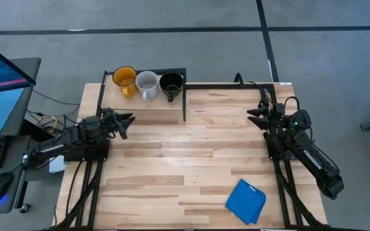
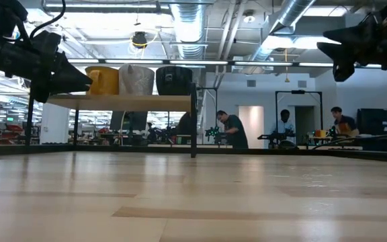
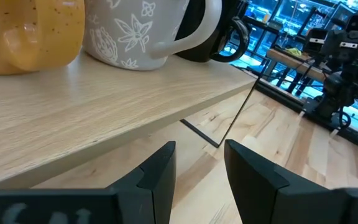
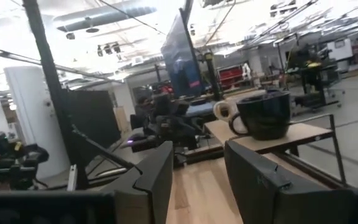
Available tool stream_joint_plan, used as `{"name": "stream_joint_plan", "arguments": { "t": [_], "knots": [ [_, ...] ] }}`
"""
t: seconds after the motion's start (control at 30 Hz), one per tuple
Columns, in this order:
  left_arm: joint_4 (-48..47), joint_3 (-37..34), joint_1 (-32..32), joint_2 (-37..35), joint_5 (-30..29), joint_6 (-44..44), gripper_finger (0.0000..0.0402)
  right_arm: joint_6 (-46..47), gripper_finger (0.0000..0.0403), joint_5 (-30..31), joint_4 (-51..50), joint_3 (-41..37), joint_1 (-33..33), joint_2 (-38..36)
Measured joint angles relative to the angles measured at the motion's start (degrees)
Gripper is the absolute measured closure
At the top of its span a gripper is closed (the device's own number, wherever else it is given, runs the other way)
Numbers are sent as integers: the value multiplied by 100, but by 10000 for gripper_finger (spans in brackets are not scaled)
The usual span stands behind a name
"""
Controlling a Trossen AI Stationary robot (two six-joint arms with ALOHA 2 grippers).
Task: Stack small to large cups/mugs on shelf
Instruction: Return to Home Position
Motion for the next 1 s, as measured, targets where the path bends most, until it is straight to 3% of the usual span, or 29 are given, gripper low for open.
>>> {"name": "stream_joint_plan", "arguments": {
  "t": [0.33, 1.0],
  "knots": [
    [2, 0, 0, 11, -75, 86, 274, -47, 234, 35, -981, 0, 1, 0],
    [2, -2, 0, 11, -22, -60, 274, -46, 234, 30, -1028, 0, 1, 0]
  ]
}}
